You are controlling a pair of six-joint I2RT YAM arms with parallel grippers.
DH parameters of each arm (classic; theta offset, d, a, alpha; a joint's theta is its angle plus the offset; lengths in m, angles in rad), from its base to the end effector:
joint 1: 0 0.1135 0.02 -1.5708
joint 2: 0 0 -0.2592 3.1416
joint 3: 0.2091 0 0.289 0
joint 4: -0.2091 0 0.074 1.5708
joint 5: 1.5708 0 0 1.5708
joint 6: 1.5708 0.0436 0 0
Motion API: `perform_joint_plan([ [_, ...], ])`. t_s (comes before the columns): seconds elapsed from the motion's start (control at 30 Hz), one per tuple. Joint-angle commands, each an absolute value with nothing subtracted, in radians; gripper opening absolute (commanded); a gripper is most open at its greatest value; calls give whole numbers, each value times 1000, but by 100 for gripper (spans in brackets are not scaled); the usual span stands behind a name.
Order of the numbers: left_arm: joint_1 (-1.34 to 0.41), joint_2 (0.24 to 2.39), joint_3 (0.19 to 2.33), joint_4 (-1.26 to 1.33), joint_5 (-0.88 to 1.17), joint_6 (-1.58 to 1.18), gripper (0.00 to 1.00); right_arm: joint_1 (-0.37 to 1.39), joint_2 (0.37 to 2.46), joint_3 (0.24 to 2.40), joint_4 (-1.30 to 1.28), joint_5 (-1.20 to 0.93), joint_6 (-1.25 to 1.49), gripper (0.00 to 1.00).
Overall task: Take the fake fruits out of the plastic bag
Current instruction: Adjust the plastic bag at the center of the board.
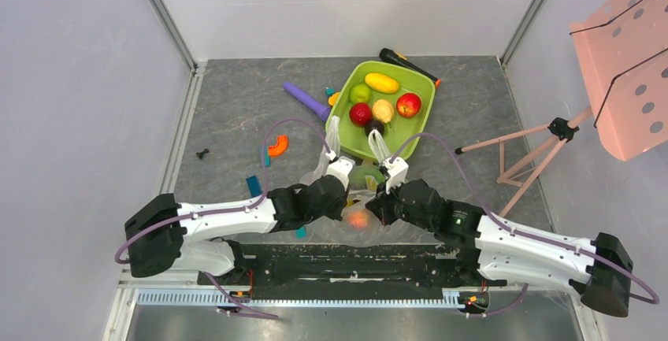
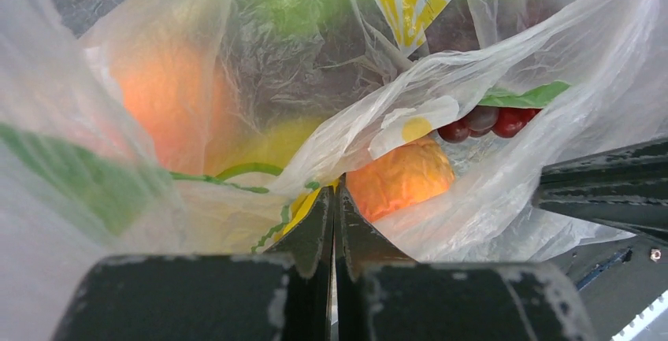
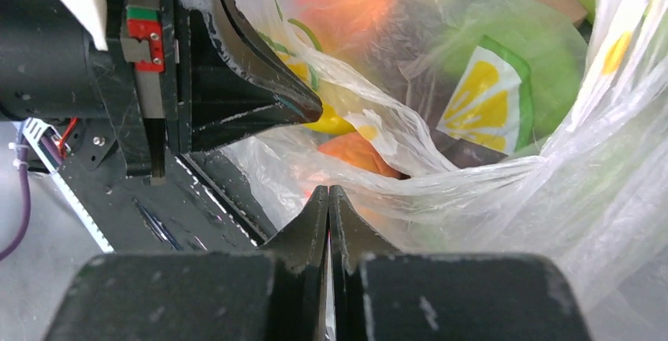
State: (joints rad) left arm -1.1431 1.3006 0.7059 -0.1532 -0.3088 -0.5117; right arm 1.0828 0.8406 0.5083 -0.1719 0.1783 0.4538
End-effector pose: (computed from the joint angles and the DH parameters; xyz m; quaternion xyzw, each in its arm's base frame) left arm 0.1379 -0.2705 0.1760 0.2227 0.8800 -0.1955 0.3712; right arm 0.1176 0.2051 0.2146 -0.2223 0.8296 0.2967 0.4174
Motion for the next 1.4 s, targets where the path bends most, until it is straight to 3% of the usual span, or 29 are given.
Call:
perform_joint_plan([
  [0.0, -1145, 1238, 657, -56, -316, -592, 2, 1091, 883, 545, -26, 146, 489, 0],
  [0.33, -1145, 1242, 627, -4, -276, -593, 2, 1109, 979, 603, 72, 88, 493, 2],
  [0.6, -1145, 1217, 610, -3, -277, -598, 2, 1111, 1054, 642, -84, 269, 524, 3],
  [0.93, -1145, 1212, 577, 25, -265, -616, 2, 1119, 1186, 604, -78, 158, 548, 3],
  [1.37, -1145, 1203, 500, 44, -287, -642, 2, 1118, 1333, 566, 13, 440, 584, 6],
])
